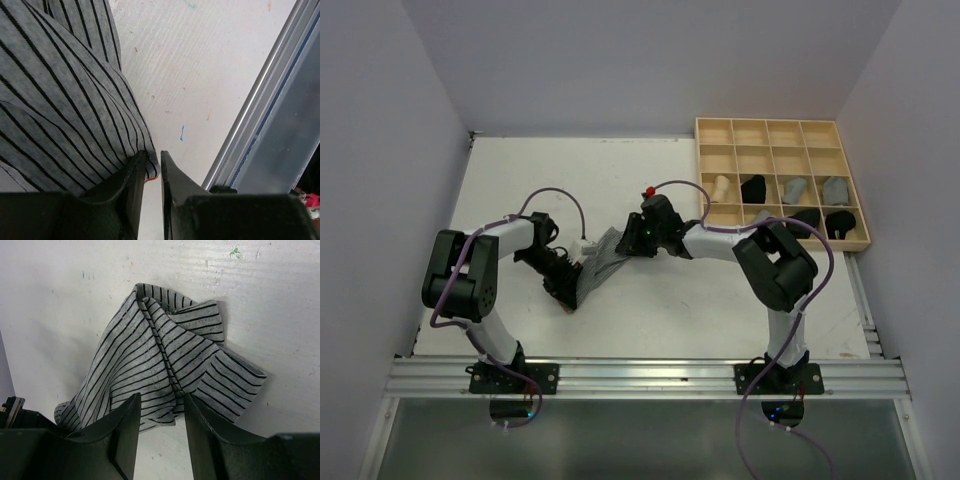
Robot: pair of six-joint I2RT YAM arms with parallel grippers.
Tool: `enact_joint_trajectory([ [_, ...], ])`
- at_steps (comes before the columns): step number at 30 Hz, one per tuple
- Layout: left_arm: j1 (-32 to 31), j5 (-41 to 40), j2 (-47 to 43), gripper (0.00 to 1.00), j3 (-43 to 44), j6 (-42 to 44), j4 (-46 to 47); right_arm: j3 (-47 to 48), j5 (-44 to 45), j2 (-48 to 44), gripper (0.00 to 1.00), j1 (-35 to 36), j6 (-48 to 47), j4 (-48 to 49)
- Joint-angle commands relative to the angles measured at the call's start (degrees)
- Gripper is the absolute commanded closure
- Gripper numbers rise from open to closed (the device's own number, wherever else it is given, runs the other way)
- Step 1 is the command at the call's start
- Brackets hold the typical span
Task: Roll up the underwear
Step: Fold the underwear
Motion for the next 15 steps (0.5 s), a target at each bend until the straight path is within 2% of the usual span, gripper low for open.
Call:
enact_joint_trajectory([
  [1,0.8,-11.4,2.6,0.75,-1.8,4.5,4.9,-1.6,1.9,-3.5,0.56,0.0,-1.4,2.1],
  [10,0.8,-11.4,2.7,0.75,-1.5,4.5,4.9,1.0,1.1,-0.5,0.56,0.0,-2.1,-2.0],
  [15,1.1,-11.5,2.8,0.75,-1.6,4.6,4.9,0.4,-2.4,0.9,0.66,-0.1,-1.0,0.8],
])
